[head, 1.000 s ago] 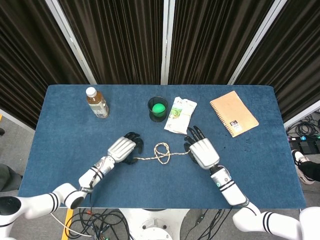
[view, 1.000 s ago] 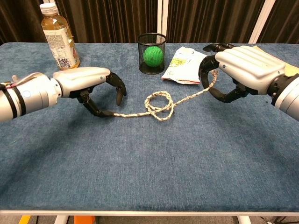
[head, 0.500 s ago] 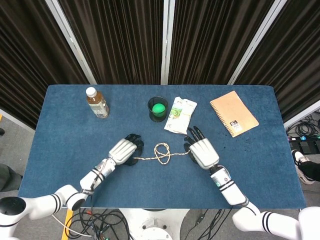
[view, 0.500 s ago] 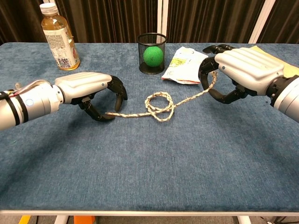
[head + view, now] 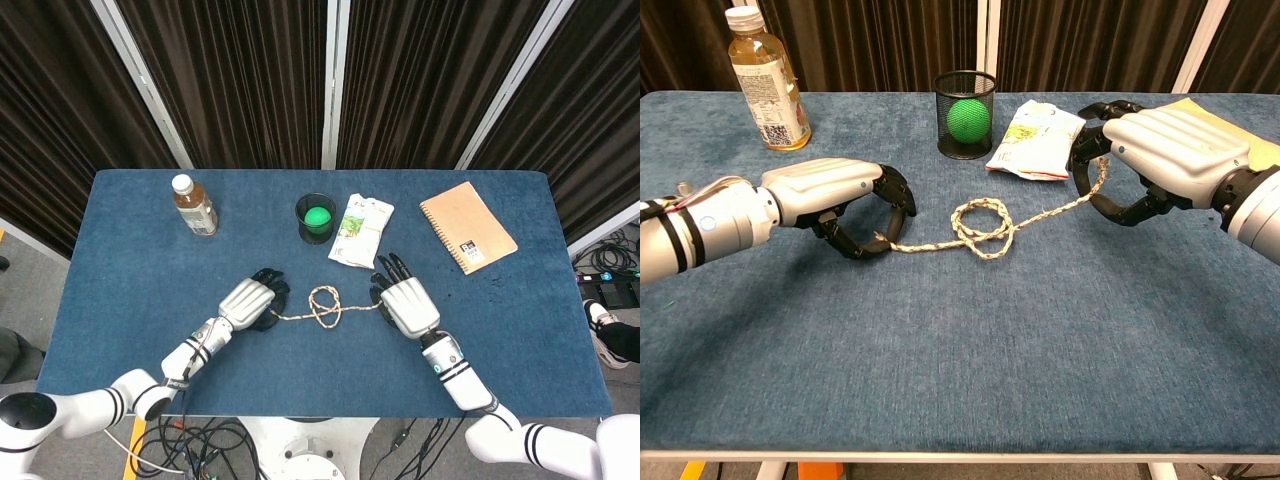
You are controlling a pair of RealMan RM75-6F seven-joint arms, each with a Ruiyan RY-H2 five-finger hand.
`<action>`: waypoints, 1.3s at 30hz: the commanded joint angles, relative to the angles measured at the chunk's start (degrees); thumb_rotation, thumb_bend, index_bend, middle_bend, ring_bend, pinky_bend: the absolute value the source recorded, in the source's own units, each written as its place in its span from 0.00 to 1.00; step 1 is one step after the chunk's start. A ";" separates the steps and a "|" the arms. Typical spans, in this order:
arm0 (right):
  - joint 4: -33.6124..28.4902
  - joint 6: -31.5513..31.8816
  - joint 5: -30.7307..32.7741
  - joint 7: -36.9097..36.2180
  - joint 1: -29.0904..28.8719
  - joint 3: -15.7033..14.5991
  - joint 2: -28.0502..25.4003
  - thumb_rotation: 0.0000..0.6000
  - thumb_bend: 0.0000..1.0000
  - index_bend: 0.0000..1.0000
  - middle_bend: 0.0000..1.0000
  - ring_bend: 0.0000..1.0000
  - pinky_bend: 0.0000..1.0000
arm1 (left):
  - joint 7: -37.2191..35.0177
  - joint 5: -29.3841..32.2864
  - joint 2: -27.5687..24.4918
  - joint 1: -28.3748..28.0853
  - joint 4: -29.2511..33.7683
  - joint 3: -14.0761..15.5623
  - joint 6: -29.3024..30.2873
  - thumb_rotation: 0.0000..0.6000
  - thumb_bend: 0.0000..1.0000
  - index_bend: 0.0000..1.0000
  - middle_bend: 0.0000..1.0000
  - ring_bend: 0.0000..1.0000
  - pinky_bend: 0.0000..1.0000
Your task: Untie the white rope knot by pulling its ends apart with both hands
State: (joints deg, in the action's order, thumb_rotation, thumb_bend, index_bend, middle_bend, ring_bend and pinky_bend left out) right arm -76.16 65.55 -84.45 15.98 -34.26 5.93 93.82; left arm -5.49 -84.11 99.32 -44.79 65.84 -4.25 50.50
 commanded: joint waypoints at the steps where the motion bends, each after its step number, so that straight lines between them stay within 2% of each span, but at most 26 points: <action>1: 0.10 -0.10 0.11 -0.29 0.01 0.05 -0.07 1.00 0.72 0.74 0.31 0.00 0.00 | -0.50 -0.16 -0.09 0.34 0.00 0.17 0.71 1.00 0.41 0.60 0.24 0.08 0.10; 11: -2.25 0.68 1.36 -2.36 1.22 0.63 -2.53 1.00 0.73 0.76 0.31 0.00 0.00 | -1.59 -1.02 -0.99 2.01 -0.37 0.96 4.16 1.00 0.41 0.63 0.25 0.08 0.10; 24: -5.84 4.64 5.79 -7.59 6.70 1.96 -10.75 1.00 0.74 0.79 0.32 0.00 0.00 | -4.15 0.15 -8.82 11.45 1.86 3.19 14.44 1.00 0.41 0.63 0.25 0.08 0.10; 31: -5.13 5.40 8.41 -10.76 9.62 2.19 -13.98 1.00 0.74 0.79 0.32 0.00 0.00 | -7.19 1.03 -11.35 15.88 1.61 3.48 18.48 1.00 0.41 0.63 0.25 0.08 0.10; 39: -1.02 5.08 10.04 -14.14 11.53 1.95 -12.53 1.00 0.75 0.79 0.32 0.00 0.00 | -9.74 1.91 -11.24 17.27 -1.78 3.32 17.18 1.00 0.41 0.63 0.25 0.08 0.10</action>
State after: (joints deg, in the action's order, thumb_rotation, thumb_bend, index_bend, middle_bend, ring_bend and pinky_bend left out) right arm -77.87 70.61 -74.72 2.26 -23.13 7.89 80.88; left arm -14.92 -82.31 87.97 -27.79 64.54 -0.92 67.87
